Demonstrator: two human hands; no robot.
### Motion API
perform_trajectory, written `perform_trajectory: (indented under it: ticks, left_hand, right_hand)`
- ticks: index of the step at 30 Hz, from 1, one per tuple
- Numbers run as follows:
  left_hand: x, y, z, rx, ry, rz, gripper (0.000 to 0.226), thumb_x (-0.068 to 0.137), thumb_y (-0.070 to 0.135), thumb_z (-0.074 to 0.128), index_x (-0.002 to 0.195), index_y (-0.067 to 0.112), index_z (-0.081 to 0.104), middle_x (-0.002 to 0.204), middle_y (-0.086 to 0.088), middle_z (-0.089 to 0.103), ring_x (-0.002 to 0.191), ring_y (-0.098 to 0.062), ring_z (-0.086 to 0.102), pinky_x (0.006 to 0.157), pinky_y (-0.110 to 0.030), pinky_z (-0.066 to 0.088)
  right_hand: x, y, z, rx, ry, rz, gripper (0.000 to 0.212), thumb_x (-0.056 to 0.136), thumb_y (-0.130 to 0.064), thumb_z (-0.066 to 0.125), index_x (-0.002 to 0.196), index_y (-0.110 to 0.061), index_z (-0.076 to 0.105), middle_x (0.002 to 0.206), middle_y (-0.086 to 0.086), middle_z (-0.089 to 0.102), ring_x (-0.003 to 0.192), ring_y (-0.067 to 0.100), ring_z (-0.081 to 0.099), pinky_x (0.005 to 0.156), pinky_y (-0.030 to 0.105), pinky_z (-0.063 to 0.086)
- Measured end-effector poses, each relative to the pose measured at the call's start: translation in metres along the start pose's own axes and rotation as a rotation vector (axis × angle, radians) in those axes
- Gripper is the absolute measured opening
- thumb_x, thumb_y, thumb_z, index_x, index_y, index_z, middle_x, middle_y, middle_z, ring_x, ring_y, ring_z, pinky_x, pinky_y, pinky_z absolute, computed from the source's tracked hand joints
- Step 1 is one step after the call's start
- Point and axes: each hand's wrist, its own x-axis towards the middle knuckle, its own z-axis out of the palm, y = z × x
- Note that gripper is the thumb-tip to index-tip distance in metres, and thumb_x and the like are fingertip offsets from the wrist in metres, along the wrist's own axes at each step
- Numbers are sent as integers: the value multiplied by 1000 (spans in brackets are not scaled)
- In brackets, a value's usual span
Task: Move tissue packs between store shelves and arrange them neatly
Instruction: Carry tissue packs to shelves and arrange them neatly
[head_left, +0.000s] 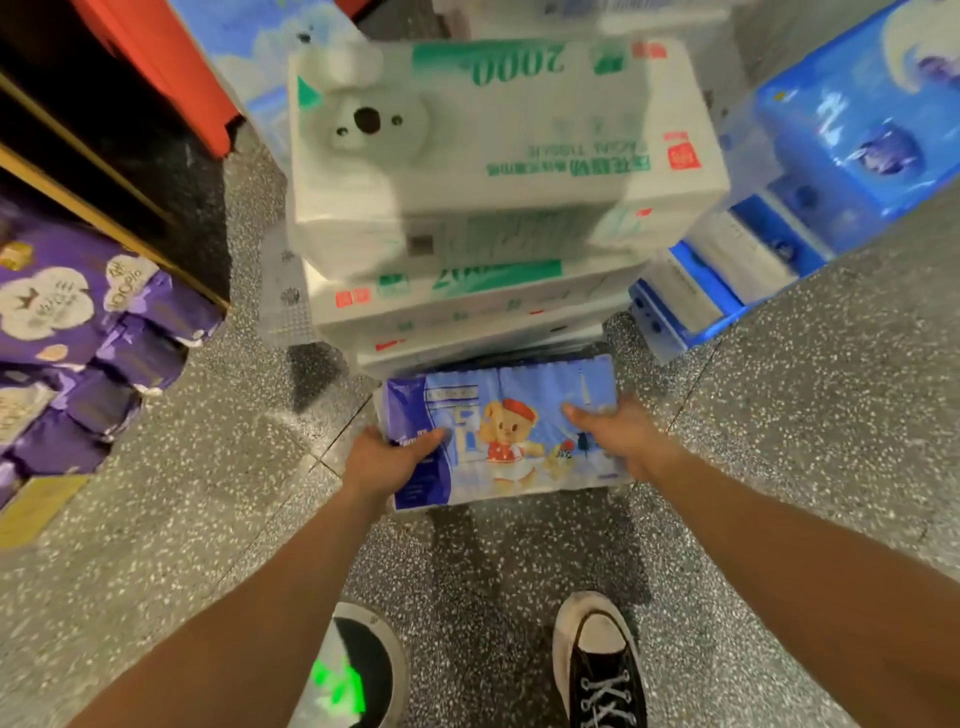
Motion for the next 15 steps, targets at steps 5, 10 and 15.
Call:
perform_trajectory:
  ticks: [5,10,15]
  left_hand:
    - [-46,6,6,132,25,48,37,70,48,88,78,20,65,79,1,71,72,-19,68,70,-39,58]
    - [-135,56,-9,289,149,289,56,69,78,69,92,28,60,86,0,66,83,-26,66,75,-40,58]
    - [-261,179,-59,216,132,408,54,79,59,75,105,17,51,98,-3,60,86,-26,61,72,-35,50]
  right_hand:
    - [-45,-7,-16,32,38,-79,29,86,-23,81,103,-21,57,98,-1,67,93,22,66,89,44,56]
    - [-146,-27,-71,211,142,-10,71,65,-41,95,115,-12,55,102,5,71,86,21,72,71,42,61]
    - [-246,-78,-143,234,101,-92,87,53,-59,96,119,-15,62,108,9,75,96,32,75,76,53,62]
